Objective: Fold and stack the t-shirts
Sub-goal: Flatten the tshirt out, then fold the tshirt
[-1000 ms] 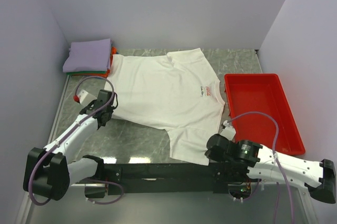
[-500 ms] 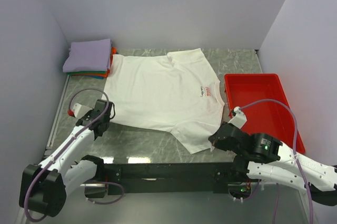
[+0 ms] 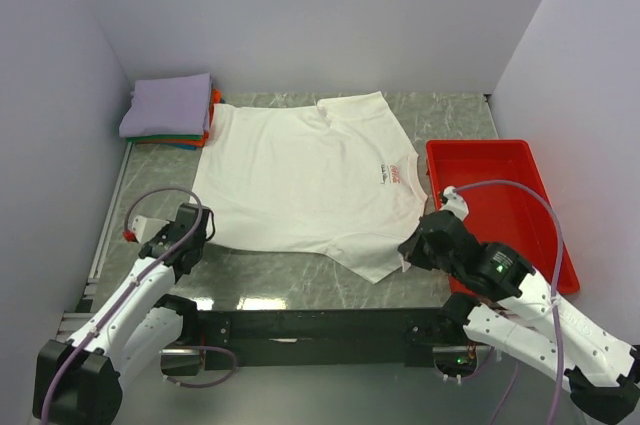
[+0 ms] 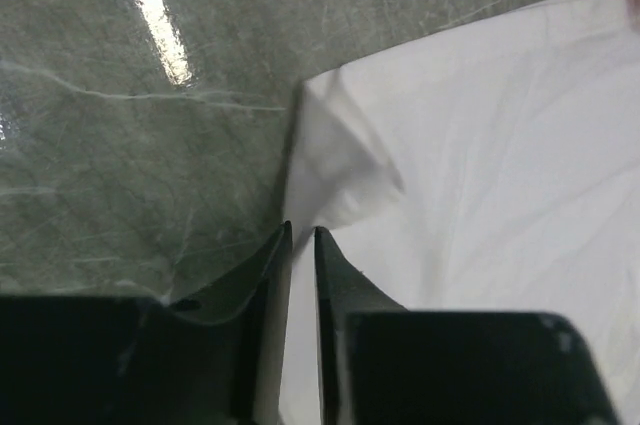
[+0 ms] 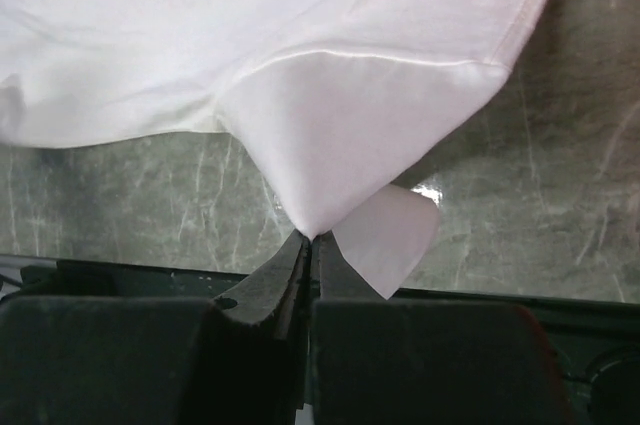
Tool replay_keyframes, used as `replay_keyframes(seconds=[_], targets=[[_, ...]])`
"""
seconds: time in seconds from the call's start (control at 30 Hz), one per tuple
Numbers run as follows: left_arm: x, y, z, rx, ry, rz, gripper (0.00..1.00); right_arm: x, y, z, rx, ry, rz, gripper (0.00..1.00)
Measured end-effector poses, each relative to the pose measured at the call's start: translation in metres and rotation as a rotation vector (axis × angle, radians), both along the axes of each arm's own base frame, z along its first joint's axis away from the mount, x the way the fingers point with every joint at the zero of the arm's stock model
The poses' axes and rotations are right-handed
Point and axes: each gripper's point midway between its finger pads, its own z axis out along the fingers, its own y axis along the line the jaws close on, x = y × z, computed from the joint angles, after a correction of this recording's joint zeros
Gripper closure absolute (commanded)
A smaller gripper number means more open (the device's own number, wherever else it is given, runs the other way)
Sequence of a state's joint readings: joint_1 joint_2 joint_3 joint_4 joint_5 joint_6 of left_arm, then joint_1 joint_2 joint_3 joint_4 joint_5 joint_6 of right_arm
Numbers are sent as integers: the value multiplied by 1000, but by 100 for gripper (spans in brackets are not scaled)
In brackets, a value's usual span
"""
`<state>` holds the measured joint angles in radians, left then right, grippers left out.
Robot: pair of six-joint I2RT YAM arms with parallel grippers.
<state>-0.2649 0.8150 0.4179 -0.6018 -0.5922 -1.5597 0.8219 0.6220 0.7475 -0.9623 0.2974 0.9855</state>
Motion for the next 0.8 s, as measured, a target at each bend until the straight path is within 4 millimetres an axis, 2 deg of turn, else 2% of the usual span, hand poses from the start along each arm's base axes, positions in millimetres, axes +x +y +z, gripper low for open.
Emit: replay_keyframes(seconds=[0.03, 0.13, 0.23, 0.57, 0.8], targets=[[0, 0, 0, -1, 1, 0, 69, 1, 3, -1, 4, 4, 13, 100], [-1, 0, -4, 1, 18, 7, 59, 3, 11, -2, 11, 13, 47, 100], [-3, 2, -7, 8, 34, 18, 52, 3, 17, -6, 16, 19, 77, 100], [4, 13, 0, 83, 104, 78, 49, 4, 22, -8, 28, 17, 104, 100], [-9, 26, -2, 125, 182, 162, 46, 10, 29, -8, 50, -3, 122, 100]])
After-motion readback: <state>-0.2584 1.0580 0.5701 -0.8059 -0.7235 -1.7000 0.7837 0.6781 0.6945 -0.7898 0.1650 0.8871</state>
